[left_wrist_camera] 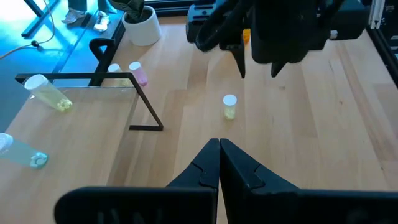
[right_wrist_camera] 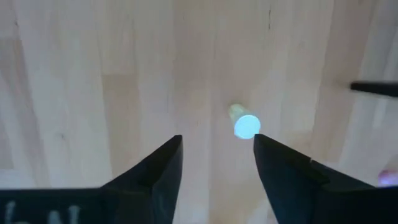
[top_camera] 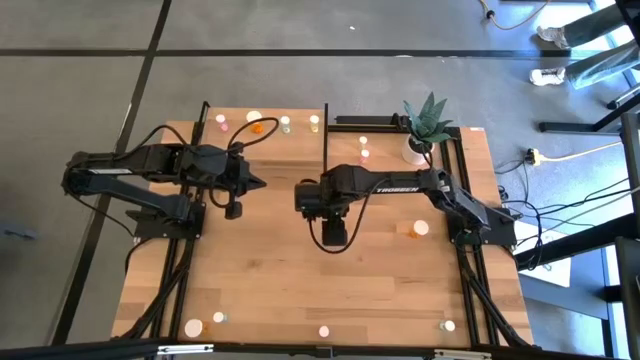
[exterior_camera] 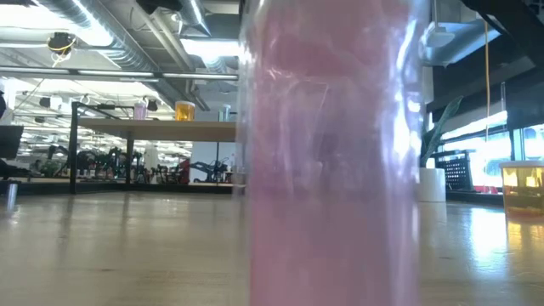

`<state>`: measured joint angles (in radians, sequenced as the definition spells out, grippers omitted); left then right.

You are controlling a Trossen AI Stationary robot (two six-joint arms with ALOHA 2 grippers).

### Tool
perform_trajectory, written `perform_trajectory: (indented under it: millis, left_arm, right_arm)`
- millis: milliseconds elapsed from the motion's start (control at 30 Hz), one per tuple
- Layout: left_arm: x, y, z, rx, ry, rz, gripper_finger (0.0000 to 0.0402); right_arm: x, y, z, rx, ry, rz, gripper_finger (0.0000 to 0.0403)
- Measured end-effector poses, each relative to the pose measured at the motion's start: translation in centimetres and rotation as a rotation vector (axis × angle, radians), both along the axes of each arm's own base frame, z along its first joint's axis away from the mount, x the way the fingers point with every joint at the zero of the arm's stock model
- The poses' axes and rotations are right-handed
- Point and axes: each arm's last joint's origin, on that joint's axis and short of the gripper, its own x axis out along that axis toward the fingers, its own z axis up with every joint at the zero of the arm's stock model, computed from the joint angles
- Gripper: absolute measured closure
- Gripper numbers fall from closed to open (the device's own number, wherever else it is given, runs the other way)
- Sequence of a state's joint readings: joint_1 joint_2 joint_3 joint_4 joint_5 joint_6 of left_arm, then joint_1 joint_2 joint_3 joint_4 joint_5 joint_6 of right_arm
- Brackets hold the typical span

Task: Pick and place medicine bottles onto shelf by color
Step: Put the bottom yellow pill bottle on the shelf aligned with the other yellow pill bottle

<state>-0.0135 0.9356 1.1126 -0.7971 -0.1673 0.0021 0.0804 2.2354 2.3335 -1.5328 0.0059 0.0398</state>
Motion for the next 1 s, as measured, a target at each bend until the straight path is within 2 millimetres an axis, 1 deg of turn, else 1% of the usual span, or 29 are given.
perform_trajectory:
  millis: [100,167,267,367,533,600,767,900,1000]
  left_arm:
    - [0.0,0.0,0.0,0.000,0.000,0.000,0.0401]
    - [0.0,0.0,0.0,0.000,0.001,0.000,0.0401]
    - [0.0,0.0,0.0,0.000,0.003,0.000,0.0401]
    - [0.0,0.0,0.0,0.000,0.006,0.000,0.0401]
    - [0.0,0.0,-0.1,-0.001,0.006,0.000,0.0401]
    - [0.0,0.0,-0.1,-0.001,0.007,0.001,0.0401]
    - [-0.1,0.0,-0.1,-0.001,0.019,0.001,0.0401]
    - [-0.2,0.0,-0.3,-0.001,0.032,0.001,0.0401]
    - [-0.2,0.0,-0.3,-0.001,0.036,0.001,0.0401]
  right_arm:
    - [0.2,-0.2,-0.3,-0.015,0.002,0.037,0.0177]
    - [0.3,-0.5,-0.3,0.005,-0.010,0.033,0.0171]
    - [0.4,-1.2,-0.3,0.046,-0.007,-0.004,0.0169]
    - [0.4,-2.0,-0.3,0.047,-0.002,-0.024,0.0172]
    - [-0.1,-2.6,-0.3,0.048,0.046,-0.040,0.0174]
    - [-0.3,-2.6,0.0,0.049,0.039,-0.044,0.0174]
    - [-1.5,-2.6,2.3,0.053,-0.016,-0.051,0.0175]
    - [-1.8,-2.6,2.9,0.056,-0.032,-0.063,0.0175]
    - [-1.9,-2.5,3.1,0.070,-0.035,-0.061,0.0175]
